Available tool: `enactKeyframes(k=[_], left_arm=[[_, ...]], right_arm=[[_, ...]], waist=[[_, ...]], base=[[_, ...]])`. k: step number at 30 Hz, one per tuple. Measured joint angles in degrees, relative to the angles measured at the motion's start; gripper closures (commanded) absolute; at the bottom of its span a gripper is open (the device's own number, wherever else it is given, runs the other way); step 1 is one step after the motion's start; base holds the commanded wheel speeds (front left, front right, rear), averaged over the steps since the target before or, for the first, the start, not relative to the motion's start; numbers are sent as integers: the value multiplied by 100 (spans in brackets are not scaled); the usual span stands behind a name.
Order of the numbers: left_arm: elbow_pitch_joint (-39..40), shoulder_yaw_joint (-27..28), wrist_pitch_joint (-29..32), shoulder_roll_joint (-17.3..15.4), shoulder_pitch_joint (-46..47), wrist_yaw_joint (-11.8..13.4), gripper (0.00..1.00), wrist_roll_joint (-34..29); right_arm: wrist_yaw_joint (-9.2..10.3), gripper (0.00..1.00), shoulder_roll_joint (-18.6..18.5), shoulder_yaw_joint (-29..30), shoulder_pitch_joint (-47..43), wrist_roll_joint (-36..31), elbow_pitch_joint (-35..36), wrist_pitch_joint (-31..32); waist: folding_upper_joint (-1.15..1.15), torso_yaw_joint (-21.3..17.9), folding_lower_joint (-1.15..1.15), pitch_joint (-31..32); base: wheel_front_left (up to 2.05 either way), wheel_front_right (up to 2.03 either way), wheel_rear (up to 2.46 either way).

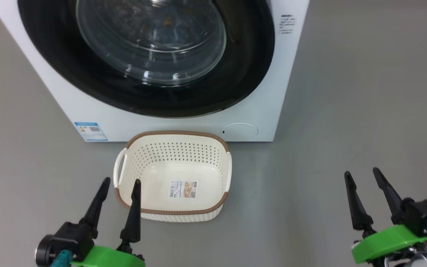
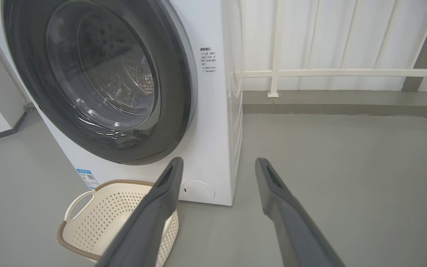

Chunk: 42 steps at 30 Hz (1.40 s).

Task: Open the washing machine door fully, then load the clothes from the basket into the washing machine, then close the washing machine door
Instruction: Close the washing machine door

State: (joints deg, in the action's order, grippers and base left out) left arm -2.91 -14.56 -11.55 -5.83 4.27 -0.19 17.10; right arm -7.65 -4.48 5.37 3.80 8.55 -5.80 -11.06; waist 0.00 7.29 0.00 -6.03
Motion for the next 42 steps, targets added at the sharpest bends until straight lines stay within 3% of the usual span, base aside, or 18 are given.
enactKeyframes(k=[15, 42], left_arm=[[14, 5, 82, -74, -353, 168, 0, 76], [143, 4, 198, -174, -582, 304, 0, 219]], right_arm=[[0, 0, 187, 89, -845, -92, 936, 515], [1, 0, 210, 100, -1096, 30, 927, 569]], waist=[[0, -261, 0, 435], [0, -255, 0, 712]], base=[[0, 0, 0], [0, 0, 0]])
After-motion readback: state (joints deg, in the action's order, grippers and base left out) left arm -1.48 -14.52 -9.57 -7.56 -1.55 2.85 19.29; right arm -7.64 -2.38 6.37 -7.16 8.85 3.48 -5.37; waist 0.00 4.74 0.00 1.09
